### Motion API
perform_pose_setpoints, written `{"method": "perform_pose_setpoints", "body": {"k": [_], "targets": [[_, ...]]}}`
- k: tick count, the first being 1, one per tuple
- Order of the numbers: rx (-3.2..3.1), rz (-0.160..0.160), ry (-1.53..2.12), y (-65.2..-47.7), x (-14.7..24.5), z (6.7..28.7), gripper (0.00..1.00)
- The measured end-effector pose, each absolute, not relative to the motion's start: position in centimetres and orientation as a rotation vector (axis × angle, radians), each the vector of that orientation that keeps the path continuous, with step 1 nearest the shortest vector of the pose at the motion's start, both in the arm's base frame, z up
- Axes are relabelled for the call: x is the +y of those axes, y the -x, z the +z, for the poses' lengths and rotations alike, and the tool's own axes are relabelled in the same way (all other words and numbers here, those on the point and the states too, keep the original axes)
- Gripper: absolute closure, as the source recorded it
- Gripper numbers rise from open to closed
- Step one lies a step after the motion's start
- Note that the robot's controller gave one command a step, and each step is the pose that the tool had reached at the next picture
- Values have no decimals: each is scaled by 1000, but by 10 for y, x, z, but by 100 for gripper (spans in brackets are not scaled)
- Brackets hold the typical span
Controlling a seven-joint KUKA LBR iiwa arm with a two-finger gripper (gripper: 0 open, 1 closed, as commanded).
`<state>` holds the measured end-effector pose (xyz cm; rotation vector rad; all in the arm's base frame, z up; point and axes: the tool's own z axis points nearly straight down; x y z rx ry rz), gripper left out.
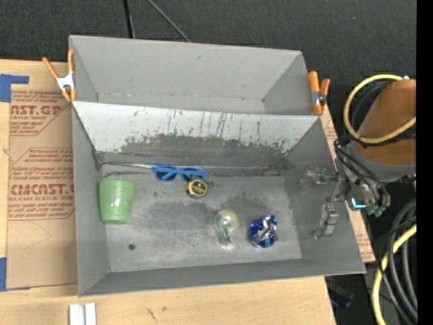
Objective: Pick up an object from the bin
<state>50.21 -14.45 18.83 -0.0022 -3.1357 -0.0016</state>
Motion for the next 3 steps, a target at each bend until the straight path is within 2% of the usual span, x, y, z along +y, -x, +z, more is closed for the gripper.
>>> {"method": "perform_pose_setpoints", "body": {"k": [1,2,3], "targets": [[-3065,-2,-692,-501,-110,69,0],[-2882,-3,-1256,-486,-71,100,0],[-2779,-2,-1469,-496,-64,99,0]]}}
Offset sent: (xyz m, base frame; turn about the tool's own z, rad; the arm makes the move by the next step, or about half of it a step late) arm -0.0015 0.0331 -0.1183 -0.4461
